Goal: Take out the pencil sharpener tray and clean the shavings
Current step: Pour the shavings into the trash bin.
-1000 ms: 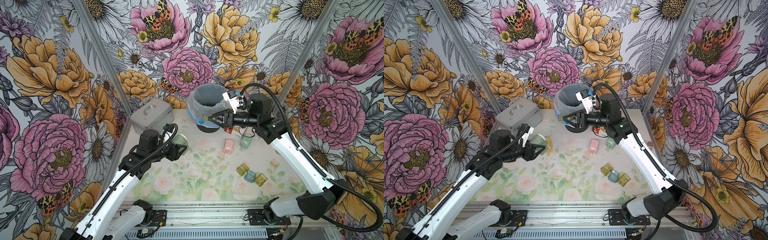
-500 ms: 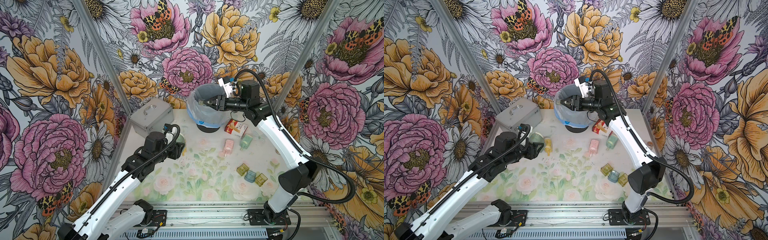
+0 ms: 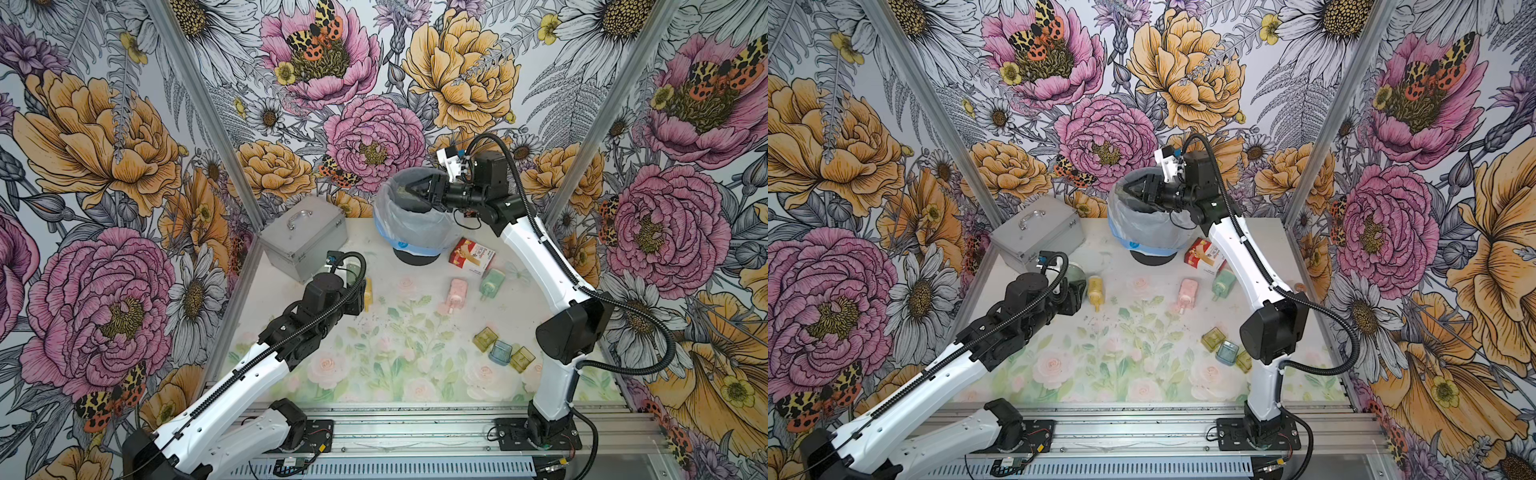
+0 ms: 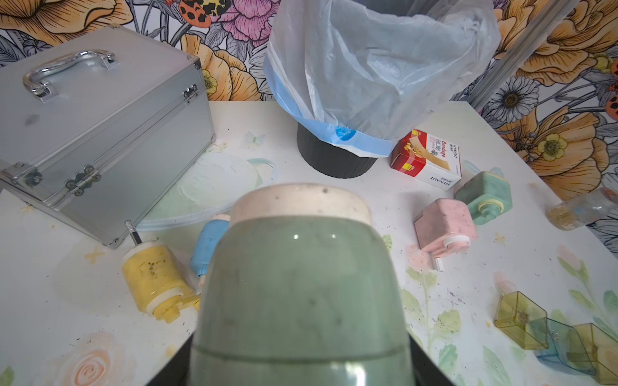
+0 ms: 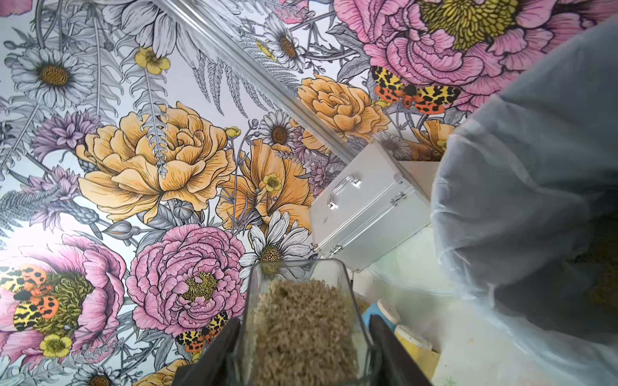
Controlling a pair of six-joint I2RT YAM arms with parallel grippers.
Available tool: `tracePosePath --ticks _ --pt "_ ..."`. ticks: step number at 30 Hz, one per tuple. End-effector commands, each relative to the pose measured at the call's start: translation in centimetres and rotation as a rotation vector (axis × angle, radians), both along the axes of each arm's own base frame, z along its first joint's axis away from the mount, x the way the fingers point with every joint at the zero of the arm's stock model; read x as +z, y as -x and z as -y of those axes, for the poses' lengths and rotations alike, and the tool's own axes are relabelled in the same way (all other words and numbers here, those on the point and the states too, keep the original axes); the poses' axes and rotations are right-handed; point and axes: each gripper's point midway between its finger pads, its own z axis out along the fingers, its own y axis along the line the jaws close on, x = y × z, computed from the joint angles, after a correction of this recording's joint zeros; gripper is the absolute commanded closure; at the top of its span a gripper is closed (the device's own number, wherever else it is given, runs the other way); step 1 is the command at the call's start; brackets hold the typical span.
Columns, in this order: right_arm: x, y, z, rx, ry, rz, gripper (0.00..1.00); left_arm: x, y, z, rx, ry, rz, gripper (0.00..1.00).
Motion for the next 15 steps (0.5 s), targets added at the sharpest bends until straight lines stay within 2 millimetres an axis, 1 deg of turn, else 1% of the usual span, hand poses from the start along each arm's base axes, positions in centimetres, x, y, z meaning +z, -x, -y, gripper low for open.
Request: tracePosePath --ticks 1,5,10,15 --pt "1.2 -1.2 0.3 -0.045 -0.048 -0.033 0.6 0.9 -0.9 0.4 0.041 0.035 0.049 1.0" --pt "1.3 -2.4 0.7 -0.067 -0.089 -0.086 0.6 0.2 -1.2 1.0 0.041 0.031 0.031 1.0" --pt "1.3 -3.5 1.0 -0.098 -0.137 -0.162 0.59 0.1 -1.4 1.9 0.04 0.025 0.039 1.0" --pt "0.9 -4.8 2.3 -0.167 -0.195 -0.272 0.59 -0.2 -1.6 2.8 0.04 0.017 0.043 1.0"
